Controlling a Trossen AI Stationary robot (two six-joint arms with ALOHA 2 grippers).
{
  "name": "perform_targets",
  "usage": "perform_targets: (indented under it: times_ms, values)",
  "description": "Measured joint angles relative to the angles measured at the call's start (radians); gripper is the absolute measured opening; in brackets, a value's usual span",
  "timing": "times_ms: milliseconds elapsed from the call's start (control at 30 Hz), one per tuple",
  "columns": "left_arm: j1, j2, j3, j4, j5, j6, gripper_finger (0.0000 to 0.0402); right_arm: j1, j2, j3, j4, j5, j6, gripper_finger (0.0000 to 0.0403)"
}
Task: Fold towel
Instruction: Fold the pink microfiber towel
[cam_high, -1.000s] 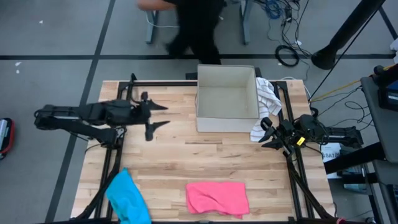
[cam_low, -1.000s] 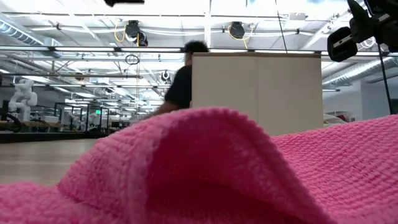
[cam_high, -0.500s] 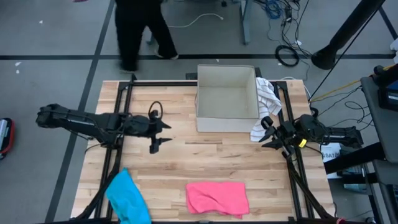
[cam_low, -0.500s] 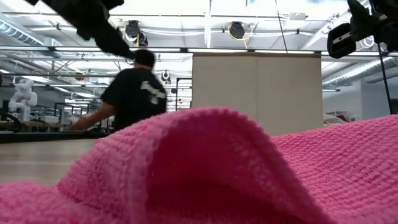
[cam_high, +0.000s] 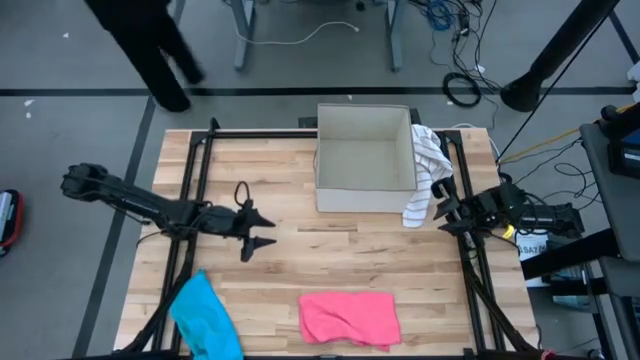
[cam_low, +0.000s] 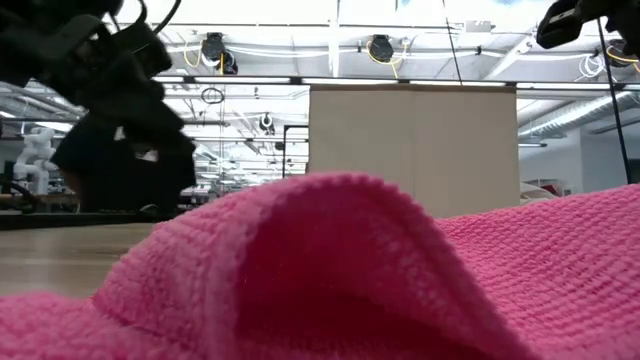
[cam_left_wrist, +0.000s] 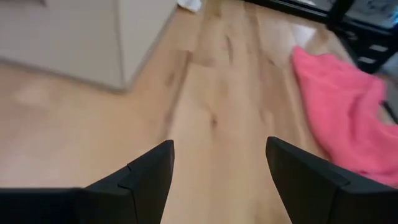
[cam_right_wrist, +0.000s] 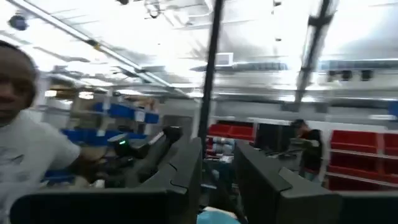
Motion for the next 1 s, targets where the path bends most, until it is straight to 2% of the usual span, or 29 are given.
perform_targets:
  times_ms: [200, 267, 367, 500, 800, 900, 1000]
  values:
    - [-0.1, 0.0, -0.044, 0.025, -0.025, -0.106, 0.0261, 0.0, 0.001, 0.0, 0.028, 0.285, 0.01, 0.0082]
    - [-0.122, 0.0, -0.048, 0.024, -0.056, -0.112, 0.0261, 0.0, 0.001, 0.0, 0.064, 0.314, -0.009, 0.0082]
    - [-0.14, 0.0, -0.048, 0.024, -0.091, -0.112, 0.0261, 0.0, 0.0, 0.003, 0.097, 0.31, -0.024, 0.0082]
    - [-0.14, 0.0, -0.048, 0.024, -0.111, -0.113, 0.0261, 0.0, 0.026, 0.061, 0.042, 0.309, -0.033, 0.0082]
    - [-0.14, 0.0, -0.048, 0.023, -0.143, -0.136, 0.0261, 0.0, 0.244, 0.334, 0.024, 0.179, -0.107, 0.0082]
    - [-0.139, 0.0, -0.048, 0.023, -0.143, -0.15, 0.0261, 0.0, 0.341, 0.458, -0.076, 0.098, -0.12, 0.0082]
    - [-0.139, 0.0, -0.048, 0.021, -0.143, -0.165, 0.0261, 0.0, 0.449, 0.578, -0.248, 0.04, -0.136, 0.0082]
